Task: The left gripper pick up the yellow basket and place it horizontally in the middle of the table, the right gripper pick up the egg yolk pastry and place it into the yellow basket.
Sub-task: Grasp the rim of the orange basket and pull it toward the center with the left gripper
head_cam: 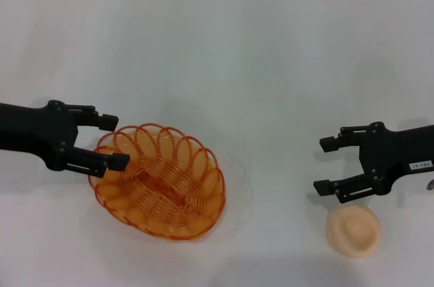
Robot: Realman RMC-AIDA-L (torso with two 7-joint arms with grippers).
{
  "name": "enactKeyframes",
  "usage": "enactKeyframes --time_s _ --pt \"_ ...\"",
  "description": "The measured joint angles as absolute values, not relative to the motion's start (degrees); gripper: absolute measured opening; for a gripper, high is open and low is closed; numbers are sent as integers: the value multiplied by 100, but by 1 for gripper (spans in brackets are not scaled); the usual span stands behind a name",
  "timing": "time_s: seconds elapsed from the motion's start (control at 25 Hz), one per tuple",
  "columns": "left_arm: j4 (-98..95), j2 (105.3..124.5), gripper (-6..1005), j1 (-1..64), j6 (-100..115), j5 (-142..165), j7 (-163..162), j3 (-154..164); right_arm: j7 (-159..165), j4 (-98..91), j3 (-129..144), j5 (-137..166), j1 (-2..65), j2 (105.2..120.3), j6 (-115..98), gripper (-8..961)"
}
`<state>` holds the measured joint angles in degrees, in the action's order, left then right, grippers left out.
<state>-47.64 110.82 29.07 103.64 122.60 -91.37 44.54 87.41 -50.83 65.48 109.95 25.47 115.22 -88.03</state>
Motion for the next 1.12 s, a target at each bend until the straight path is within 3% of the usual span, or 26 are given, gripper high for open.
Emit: enactKeyframes --time_s 0.24,0.56,1.12 --pt "-4866 10963 888 3250 10323 12912 -9782 4450 8731 -5078 6548 10969 2547 11523 -8793 850" --pt "-5077 10947 887 3674 10178 13745 -10550 4450 8716 -5046 6548 10916 2540 11523 -8775 848" --pt "-5080 11143 887 4336 10135 15059 -11432 4519 8711 -5036 6547 10826 2540 11522 -8762 846"
